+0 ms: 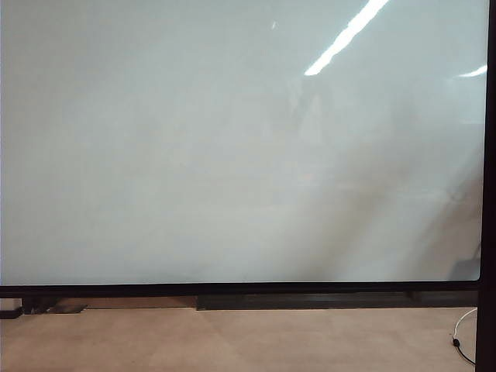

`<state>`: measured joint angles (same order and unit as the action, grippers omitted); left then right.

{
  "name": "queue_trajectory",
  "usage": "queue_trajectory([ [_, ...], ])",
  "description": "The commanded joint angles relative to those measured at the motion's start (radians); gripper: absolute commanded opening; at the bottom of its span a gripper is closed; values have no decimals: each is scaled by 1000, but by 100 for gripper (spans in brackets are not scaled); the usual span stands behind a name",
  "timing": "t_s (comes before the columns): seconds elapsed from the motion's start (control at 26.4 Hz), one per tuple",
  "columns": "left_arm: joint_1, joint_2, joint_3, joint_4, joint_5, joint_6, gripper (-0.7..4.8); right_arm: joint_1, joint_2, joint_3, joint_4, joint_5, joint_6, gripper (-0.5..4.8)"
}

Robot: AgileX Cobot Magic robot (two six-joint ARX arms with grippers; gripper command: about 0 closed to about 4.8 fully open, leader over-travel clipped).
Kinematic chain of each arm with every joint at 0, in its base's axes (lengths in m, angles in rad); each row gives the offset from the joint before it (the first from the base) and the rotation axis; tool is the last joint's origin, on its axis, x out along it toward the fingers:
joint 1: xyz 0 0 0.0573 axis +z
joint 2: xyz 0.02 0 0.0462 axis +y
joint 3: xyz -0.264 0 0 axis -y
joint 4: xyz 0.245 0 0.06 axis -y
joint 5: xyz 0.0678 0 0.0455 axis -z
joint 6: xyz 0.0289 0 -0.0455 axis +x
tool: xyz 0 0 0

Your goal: Pick up the pen on the shelf to the right of the whiteboard and draw a triangle.

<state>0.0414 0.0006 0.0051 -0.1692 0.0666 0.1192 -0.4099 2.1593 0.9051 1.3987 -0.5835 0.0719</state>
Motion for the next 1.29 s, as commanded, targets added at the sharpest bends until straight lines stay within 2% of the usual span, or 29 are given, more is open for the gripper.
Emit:
queue_trajectory([
  [0.04,0,0,2,-8,1,1,-5,1,-3,3,17,2,-3,102],
  [0.11,0,0,2,-8,1,1,-5,1,-3,3,17,2,-3,100],
  [0.19,0,0,2,-8,1,1,-5,1,-3,2,17,-6,-11,40],
  [0.38,0,0,2,-8,1,1,-5,1,-3,2,17,-25,-21,10],
  [0.64,0,0,2,-8,1,1,-5,-11,-5,1,17,-56,-21,-2],
  [1.1,0,0,2,-8,1,1,-5,-61,-68,2,17,-50,-25,-2],
  [1.29,0,0,2,-8,1,1,-5,-120,-129,-10,16,-35,-5,-3],
])
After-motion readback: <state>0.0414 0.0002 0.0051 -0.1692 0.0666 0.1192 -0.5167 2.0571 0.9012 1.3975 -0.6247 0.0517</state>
